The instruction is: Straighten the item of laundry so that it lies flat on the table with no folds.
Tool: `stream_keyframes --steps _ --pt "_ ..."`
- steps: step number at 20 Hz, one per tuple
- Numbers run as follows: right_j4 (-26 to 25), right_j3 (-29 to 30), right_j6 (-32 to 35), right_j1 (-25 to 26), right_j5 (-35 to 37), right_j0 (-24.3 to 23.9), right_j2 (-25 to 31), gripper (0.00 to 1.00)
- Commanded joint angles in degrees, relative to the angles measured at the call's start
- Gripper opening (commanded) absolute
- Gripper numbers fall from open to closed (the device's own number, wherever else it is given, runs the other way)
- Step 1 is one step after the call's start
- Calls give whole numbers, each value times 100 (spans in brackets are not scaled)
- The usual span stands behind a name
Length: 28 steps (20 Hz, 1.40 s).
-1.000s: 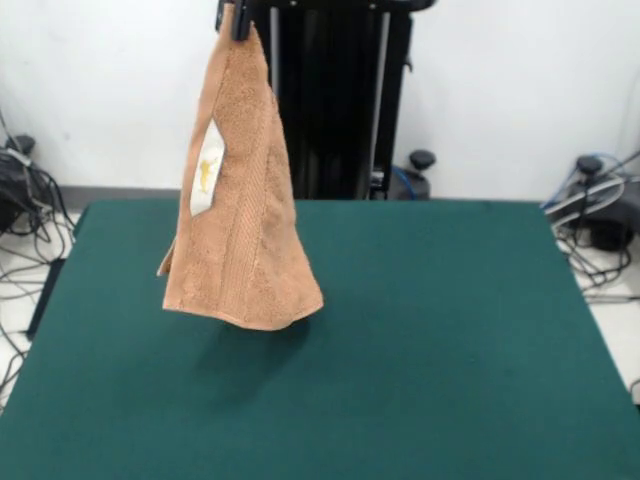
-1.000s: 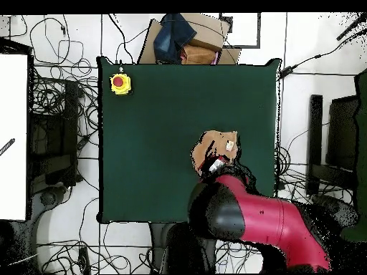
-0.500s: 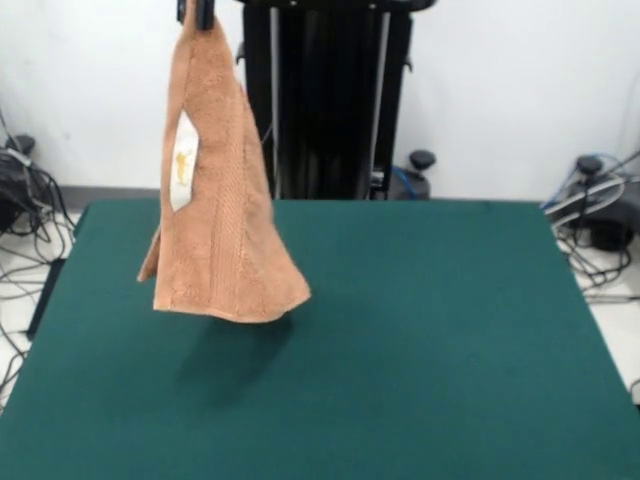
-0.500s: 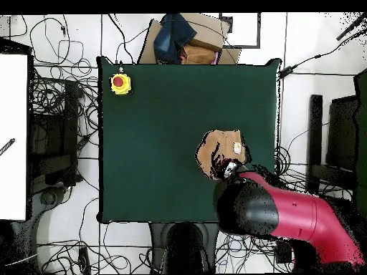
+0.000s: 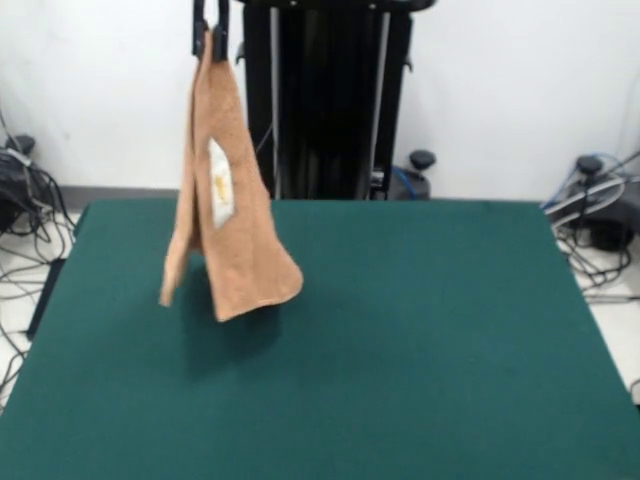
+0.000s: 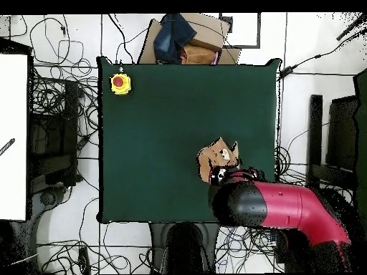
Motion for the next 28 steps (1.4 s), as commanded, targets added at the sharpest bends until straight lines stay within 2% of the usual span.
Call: stream_keyframes --steps 1,5,11,13,18,20,21,23,25,28 --pt "-501 -42 -5 488 -216 333 88 0" --pt "-765 -95 56 684 -420 467 51 0" --pt "-798 -68 -52 622 -311 558 140 0" --pt "-835 -127 -147 656 -270 564 200 0" --pt "-633 -25 -824 310 122 332 536 0" --pt "-595 0 -884 273 136 274 591 0" --pt "-489 86 -812 182 117 235 594 0" --pt "10 369 -976 -339 384 64 710 0" --pt "816 552 -1271 -1069 1075 -36 737 0" --pt "1466 386 -1635 -1769 2188 4 585 0"
